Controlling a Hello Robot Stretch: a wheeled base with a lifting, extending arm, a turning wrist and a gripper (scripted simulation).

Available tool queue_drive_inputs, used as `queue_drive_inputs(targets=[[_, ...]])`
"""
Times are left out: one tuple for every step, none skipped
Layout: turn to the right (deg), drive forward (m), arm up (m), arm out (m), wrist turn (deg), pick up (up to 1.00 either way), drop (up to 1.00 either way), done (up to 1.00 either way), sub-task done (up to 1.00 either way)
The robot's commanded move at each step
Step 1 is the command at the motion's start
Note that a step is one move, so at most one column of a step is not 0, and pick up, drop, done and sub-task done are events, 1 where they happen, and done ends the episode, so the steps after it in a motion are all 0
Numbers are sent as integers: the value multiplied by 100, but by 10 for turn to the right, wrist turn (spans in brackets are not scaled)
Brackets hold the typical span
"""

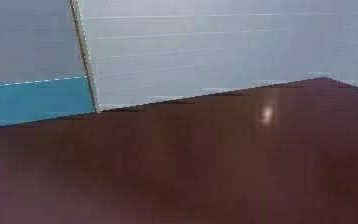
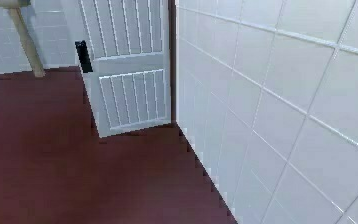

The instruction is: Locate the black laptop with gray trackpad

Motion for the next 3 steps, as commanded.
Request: queue_drive_inputs(targets=[[-300, 0, 0, 0, 0, 0, 0, 0, 0], [0, 100, 0, 0, 0, 0, 0, 0, 0], [-30, 0, 0, 0, 0, 0, 0, 0, 0]])
